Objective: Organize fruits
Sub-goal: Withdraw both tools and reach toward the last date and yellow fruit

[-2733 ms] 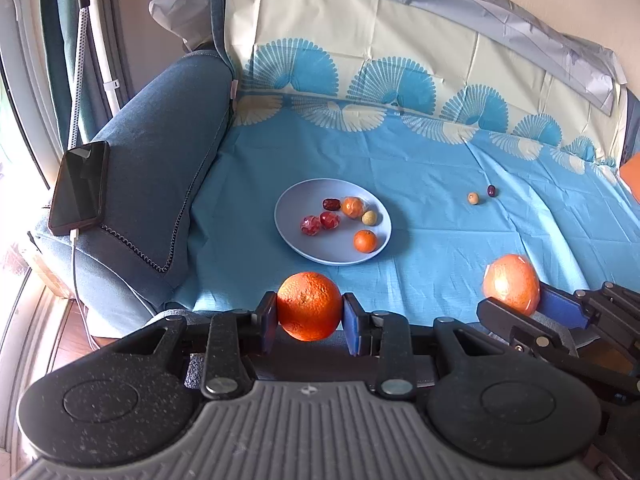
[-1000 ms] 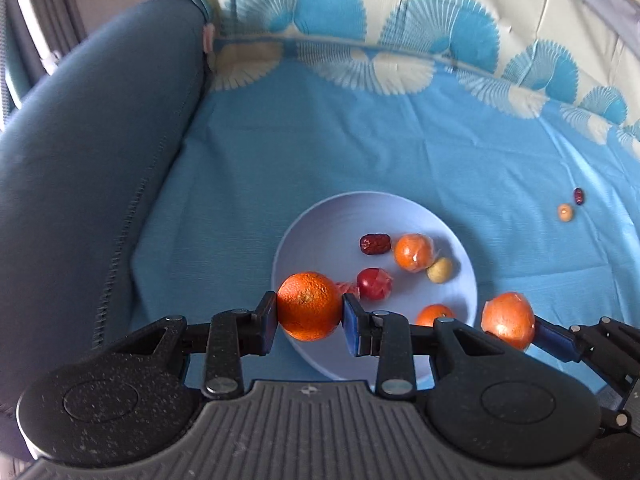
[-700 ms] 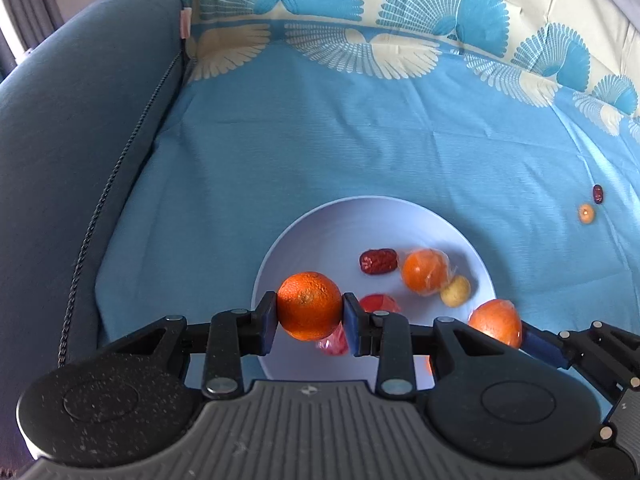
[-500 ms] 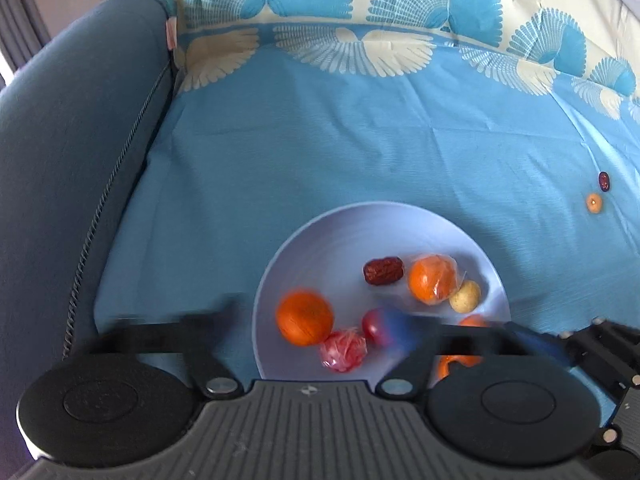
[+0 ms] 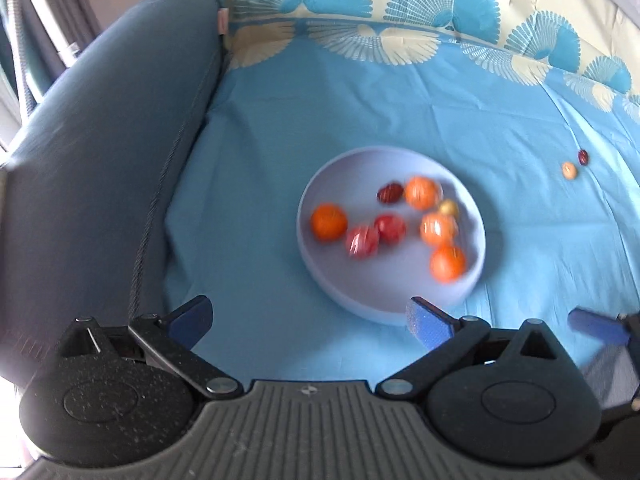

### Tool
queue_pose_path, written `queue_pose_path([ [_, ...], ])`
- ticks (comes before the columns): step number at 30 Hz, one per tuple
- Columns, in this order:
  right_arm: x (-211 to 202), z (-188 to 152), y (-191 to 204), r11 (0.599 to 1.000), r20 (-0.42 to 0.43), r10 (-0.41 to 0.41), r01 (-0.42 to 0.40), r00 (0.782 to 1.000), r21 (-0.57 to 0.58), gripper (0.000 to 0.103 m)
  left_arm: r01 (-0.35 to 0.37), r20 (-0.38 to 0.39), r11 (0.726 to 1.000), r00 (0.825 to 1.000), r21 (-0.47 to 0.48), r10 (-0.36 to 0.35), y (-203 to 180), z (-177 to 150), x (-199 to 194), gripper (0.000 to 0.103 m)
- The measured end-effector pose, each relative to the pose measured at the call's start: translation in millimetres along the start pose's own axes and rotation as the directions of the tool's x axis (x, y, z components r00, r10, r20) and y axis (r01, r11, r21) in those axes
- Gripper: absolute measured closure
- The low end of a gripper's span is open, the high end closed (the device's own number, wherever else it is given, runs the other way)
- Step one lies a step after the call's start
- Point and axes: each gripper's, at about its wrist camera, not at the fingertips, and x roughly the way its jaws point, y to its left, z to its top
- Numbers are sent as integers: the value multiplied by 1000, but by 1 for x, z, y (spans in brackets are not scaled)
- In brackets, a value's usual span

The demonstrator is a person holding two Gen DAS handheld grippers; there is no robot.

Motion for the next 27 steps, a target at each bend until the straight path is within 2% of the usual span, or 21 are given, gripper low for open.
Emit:
queue_pose_path([
  [7,-61,-34,21,999,120,-36,36,992,1,3,-14,17,999,1000,-49,15,8,-53,-52,0],
  [12,-95,-51,28,997,190,-62,68,980,-22,1,-3,65,998,998,-65,7,9,-78,-82,0],
  [18,-127,-65,32,996,262,-68,81,963,-42,1,-5,122,998,992,-61,12,5,-91,-107,0],
  [27,-151,-76,36,995,307,-68,87,949,-49,1,-6,177,999,984,-41,13,-1,-101,-128,0],
])
